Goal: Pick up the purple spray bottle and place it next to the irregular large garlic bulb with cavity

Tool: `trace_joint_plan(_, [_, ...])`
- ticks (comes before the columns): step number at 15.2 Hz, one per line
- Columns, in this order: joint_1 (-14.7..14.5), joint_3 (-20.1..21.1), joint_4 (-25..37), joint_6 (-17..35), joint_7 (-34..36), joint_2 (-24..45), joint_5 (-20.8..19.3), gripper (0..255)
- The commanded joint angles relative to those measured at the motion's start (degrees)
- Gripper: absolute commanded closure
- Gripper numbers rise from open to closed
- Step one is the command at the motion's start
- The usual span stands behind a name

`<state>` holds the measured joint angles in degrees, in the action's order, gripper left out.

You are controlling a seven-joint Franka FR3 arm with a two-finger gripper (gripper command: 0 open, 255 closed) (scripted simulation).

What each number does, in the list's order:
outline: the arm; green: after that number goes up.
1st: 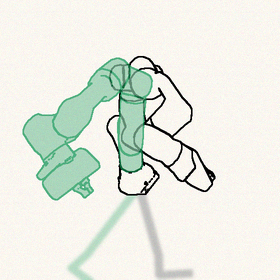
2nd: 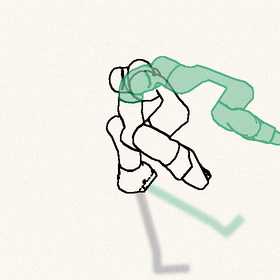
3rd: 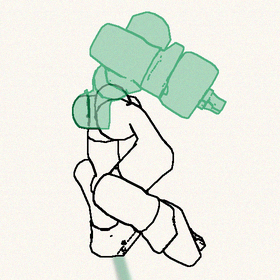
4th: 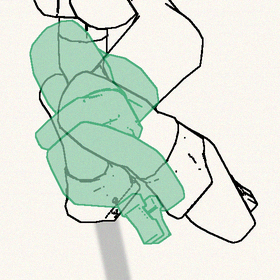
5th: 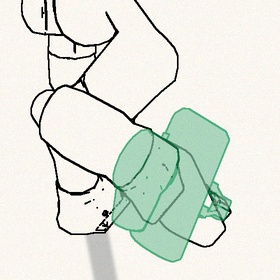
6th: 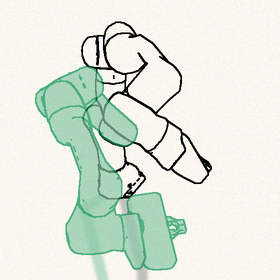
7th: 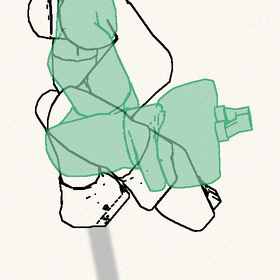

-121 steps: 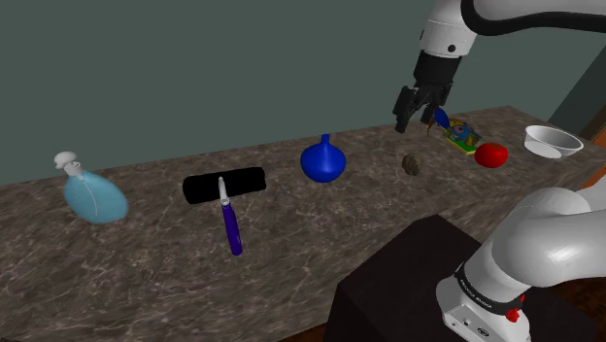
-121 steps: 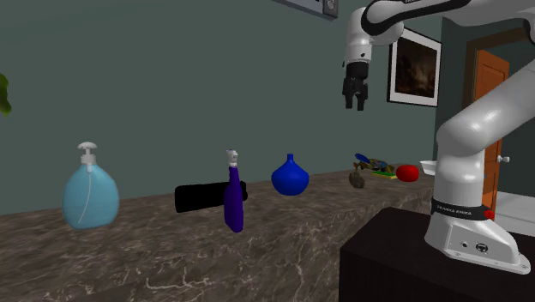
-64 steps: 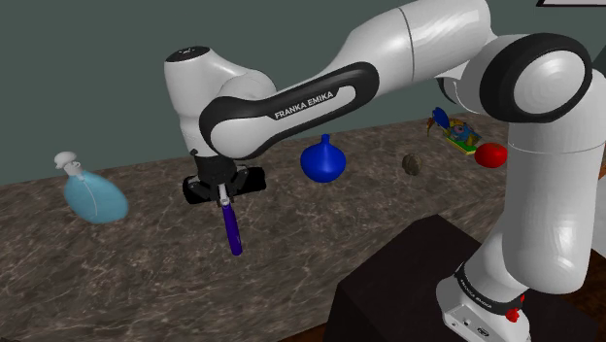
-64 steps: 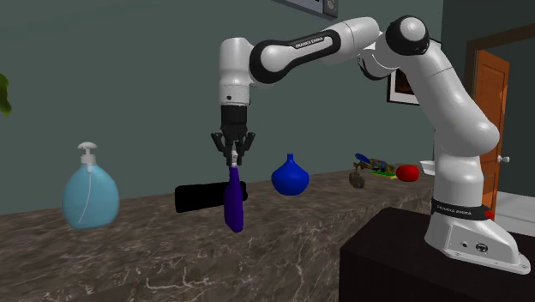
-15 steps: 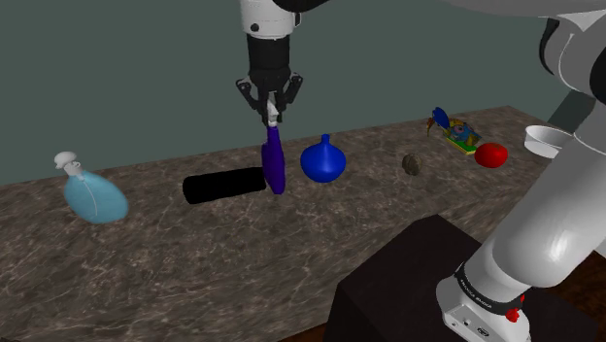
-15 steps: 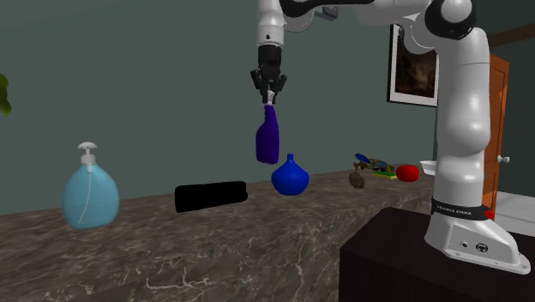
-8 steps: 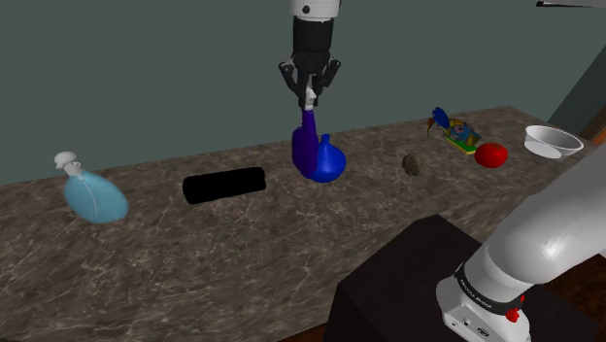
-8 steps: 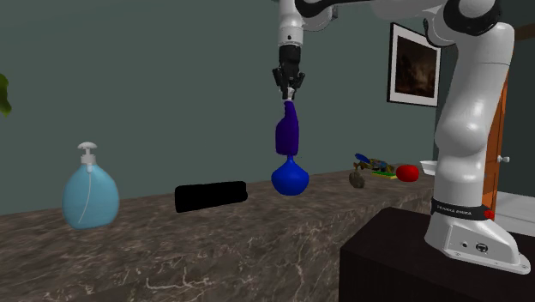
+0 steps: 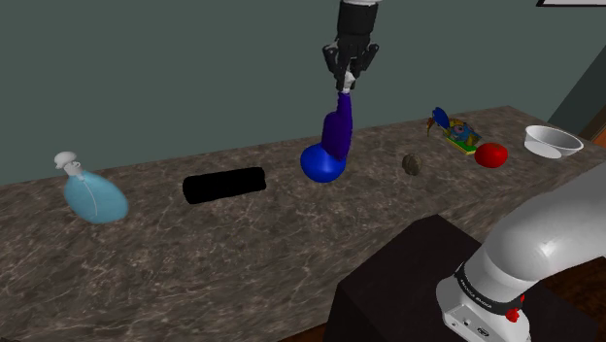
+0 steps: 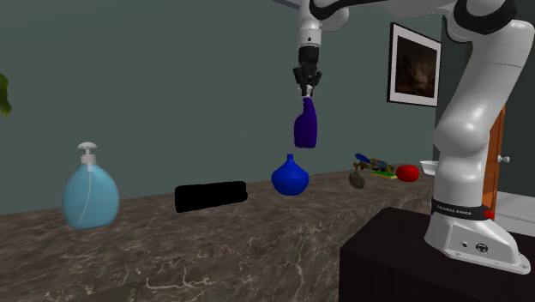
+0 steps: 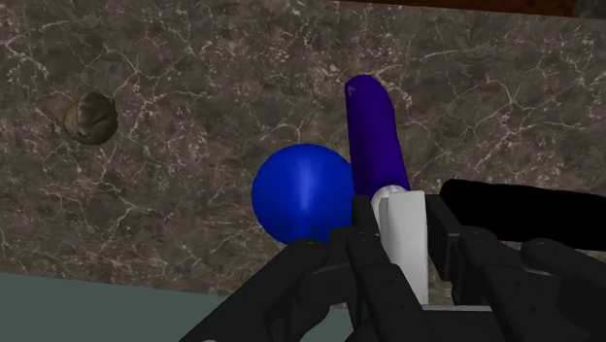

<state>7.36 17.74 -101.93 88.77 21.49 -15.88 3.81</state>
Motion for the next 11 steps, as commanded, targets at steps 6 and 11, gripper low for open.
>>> trace_joint_plan(6, [3.1,-6.9,-0.8,-2.8,-10.0,-3.4,-0.8,255])
trace_joint_plan(11, [5.4,-11.8,0.9,-5.0,-17.0,-3.6,-2.2,255])
